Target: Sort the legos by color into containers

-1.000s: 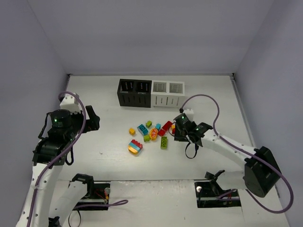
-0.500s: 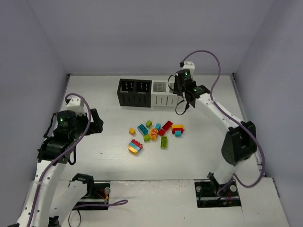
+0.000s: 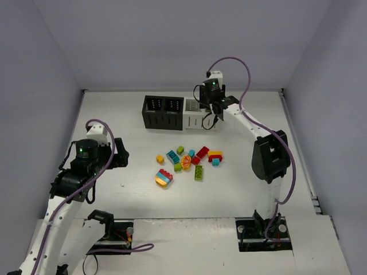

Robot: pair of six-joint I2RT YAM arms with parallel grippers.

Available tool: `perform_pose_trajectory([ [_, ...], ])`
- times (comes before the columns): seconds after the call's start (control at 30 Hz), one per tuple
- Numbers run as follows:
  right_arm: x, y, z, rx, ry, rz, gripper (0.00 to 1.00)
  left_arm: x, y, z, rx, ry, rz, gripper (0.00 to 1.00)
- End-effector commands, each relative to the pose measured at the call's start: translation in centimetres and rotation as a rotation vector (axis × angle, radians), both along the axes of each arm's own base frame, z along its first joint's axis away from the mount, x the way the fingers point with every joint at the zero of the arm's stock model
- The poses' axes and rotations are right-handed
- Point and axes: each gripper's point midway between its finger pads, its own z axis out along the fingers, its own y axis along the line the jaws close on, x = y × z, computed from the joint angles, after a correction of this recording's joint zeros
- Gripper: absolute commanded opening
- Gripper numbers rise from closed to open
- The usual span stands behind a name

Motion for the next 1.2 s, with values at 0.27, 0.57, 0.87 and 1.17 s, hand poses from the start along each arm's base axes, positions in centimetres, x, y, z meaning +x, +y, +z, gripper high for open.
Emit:
perform_pose_trajectory([
  [0.27,-2.0,-0.4,3.0,0.055,-0.069,-0.014,0.64,2.1,-0.6,0.6,-0.05,-0.064,0.035,0.87],
  [0.57,-15.0,1.7,1.4,0.164,0.0,0.062,0.69,3.8,-1.1,-0.4,-0.051,-0.039,0.039,0.87],
  [0.87,-25.3,4.1,-9.8,0.234,0.282,0.064,0.75,4.3,-1.3,-1.7,-0.041,-0.016,0.032,0.87],
  [1.17,-27.2,6.3,-14.0,0.226,0.361,0.039,0.72,4.3,-0.9,-2.2,-0.007,-0.001,0.051,0.87],
])
